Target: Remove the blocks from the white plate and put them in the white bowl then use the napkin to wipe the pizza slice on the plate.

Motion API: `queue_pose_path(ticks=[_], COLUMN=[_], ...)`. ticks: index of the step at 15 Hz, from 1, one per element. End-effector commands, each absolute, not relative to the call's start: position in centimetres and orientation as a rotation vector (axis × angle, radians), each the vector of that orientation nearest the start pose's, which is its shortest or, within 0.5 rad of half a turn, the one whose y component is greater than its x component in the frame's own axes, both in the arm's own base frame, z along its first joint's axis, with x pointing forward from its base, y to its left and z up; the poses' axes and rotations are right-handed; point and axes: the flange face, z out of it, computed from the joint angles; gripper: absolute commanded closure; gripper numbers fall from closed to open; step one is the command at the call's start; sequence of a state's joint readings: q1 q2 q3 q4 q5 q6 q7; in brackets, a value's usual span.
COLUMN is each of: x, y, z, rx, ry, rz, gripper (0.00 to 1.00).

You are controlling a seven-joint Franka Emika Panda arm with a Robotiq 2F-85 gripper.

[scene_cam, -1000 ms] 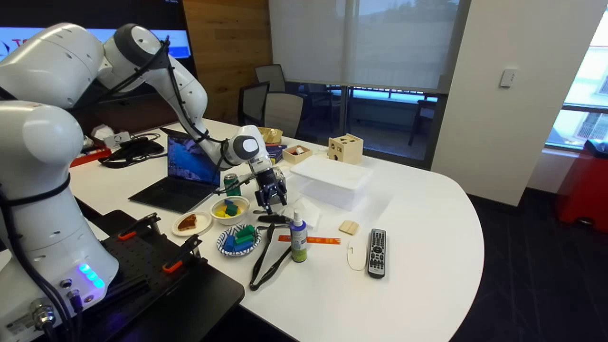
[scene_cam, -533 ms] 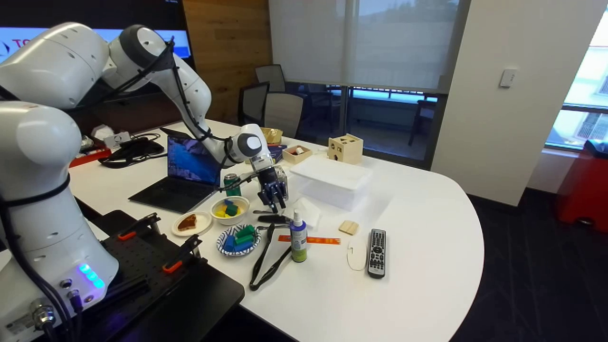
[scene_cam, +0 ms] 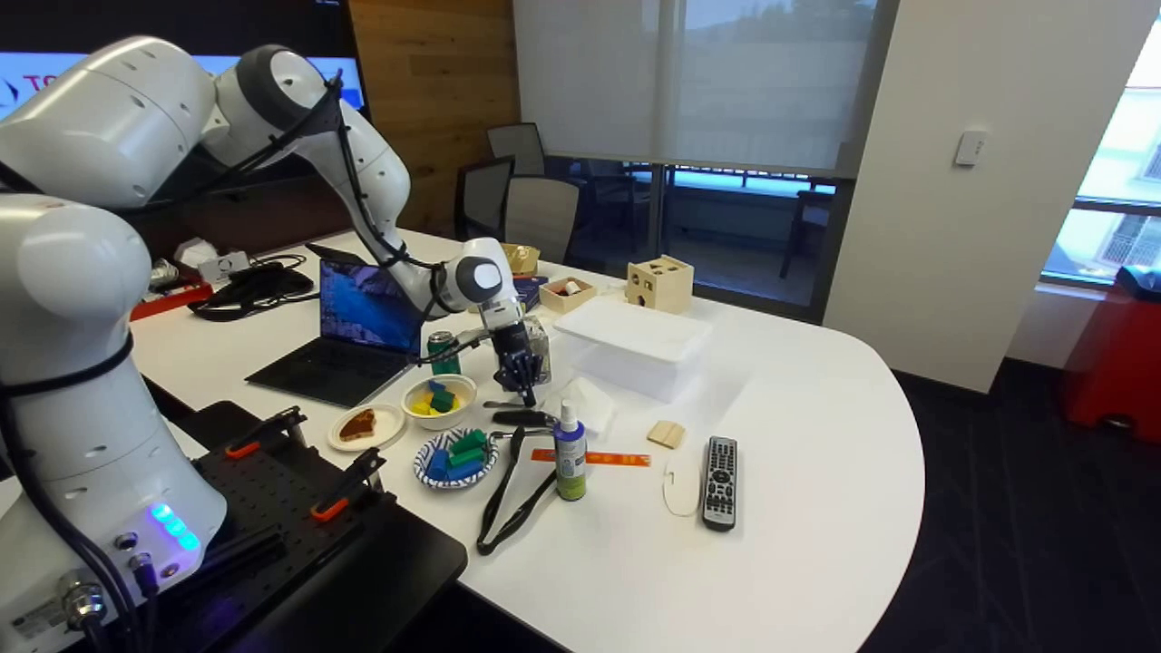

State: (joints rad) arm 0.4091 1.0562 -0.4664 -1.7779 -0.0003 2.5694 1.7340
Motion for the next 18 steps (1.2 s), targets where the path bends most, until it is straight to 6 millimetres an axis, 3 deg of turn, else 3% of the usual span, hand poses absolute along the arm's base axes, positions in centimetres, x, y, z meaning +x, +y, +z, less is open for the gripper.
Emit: queue_pose_path(ticks=[1, 4, 8, 13, 18], x=[59.0, 58.8, 57.6, 54.0, 49.5], y=[-4.0, -4.1, -3.6, -1.8, 2.3], z=[-0.2, 0.5, 3.3, 9.3, 15.2], rx=[-2.402, -2.379, -2.365, -2.343, -2.41], ry=[2.561, 2.551, 2.511, 2.394, 2.149], rz=[-0.347, -0.357, -0.43, -0.568, -0.558], gripper=[1.0, 1.0, 1.0, 1.0, 1.0])
